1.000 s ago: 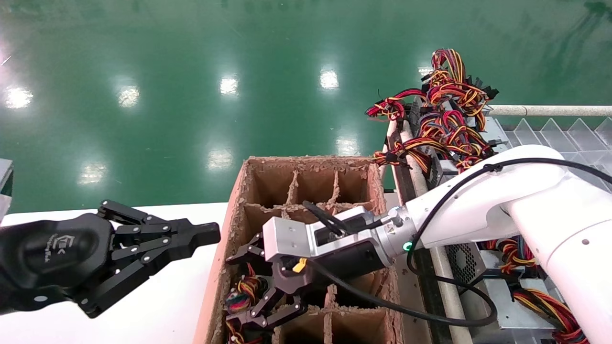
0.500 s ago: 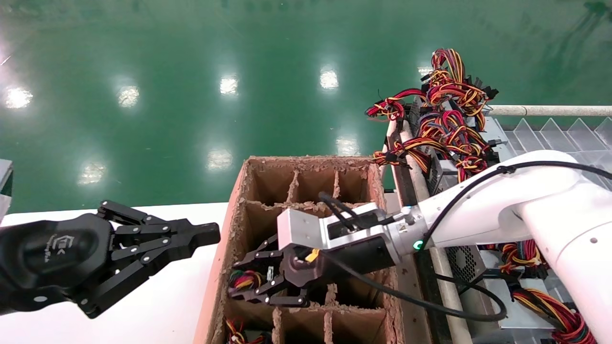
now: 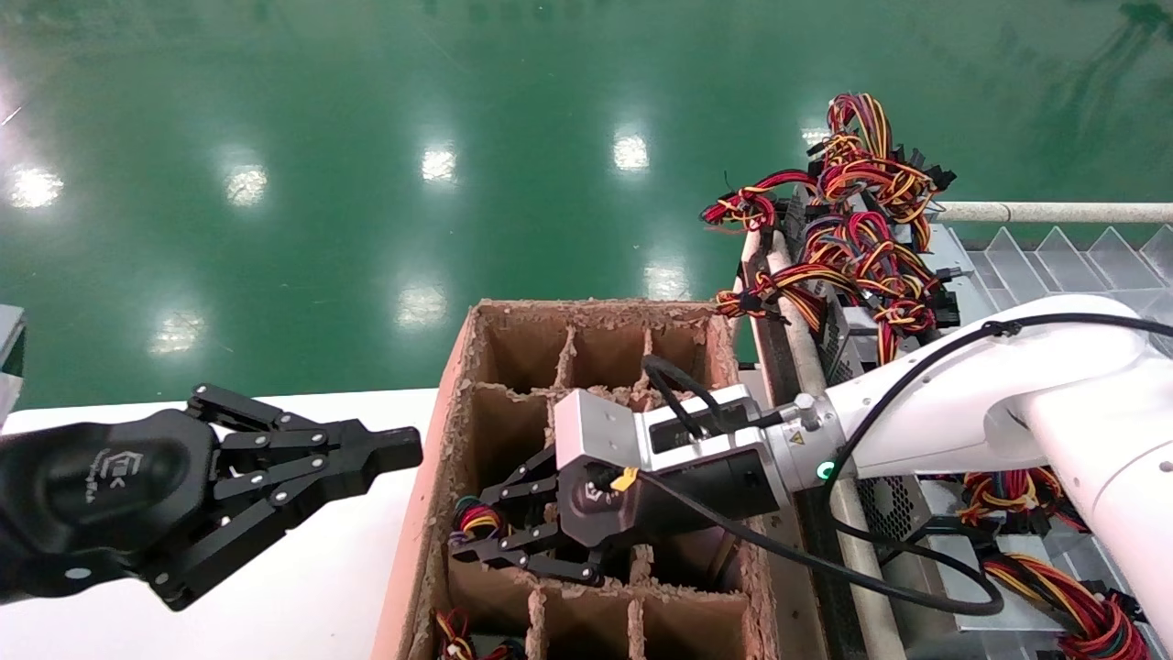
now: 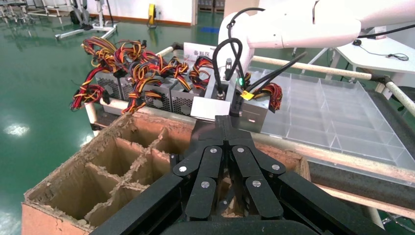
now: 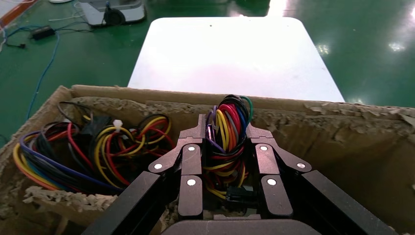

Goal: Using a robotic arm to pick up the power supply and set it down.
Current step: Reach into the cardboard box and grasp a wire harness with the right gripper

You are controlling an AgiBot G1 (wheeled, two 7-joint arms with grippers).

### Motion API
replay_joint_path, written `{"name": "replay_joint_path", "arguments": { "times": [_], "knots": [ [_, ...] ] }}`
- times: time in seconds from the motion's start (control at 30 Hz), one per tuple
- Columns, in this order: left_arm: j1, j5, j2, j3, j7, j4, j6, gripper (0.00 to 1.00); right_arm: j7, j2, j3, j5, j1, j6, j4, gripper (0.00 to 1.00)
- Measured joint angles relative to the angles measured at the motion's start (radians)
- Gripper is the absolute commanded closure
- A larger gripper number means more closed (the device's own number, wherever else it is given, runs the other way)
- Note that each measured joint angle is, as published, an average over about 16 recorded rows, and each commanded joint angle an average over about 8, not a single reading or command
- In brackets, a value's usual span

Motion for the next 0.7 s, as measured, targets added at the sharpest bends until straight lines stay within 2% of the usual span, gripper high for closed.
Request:
{"name": "replay_joint_path", "arguments": {
  "times": [0.17,0.23,0.27,0.63,0.7],
  "knots": [
    [0.0,0.0,0.0,0.0,0.0,0.0,0.0,1.0,0.006,0.004,-0.012,0.011,-0.002,0.0,0.008,0.18],
    [0.0,0.0,0.0,0.0,0.0,0.0,0.0,1.0,0.008,0.005,-0.018,0.014,-0.002,0.0,0.011,0.02],
    [0.0,0.0,0.0,0.0,0.0,0.0,0.0,1.0,0.009,0.006,-0.021,0.016,-0.001,0.0,0.012,0.0],
    [0.0,0.0,0.0,0.0,0.0,0.0,0.0,1.0,0.013,0.016,-0.047,0.034,0.003,0.003,0.021,0.0],
    [0.0,0.0,0.0,0.0,0.0,0.0,0.0,1.0,0.013,0.017,-0.051,0.037,0.004,0.003,0.022,0.11]
  ]
}}
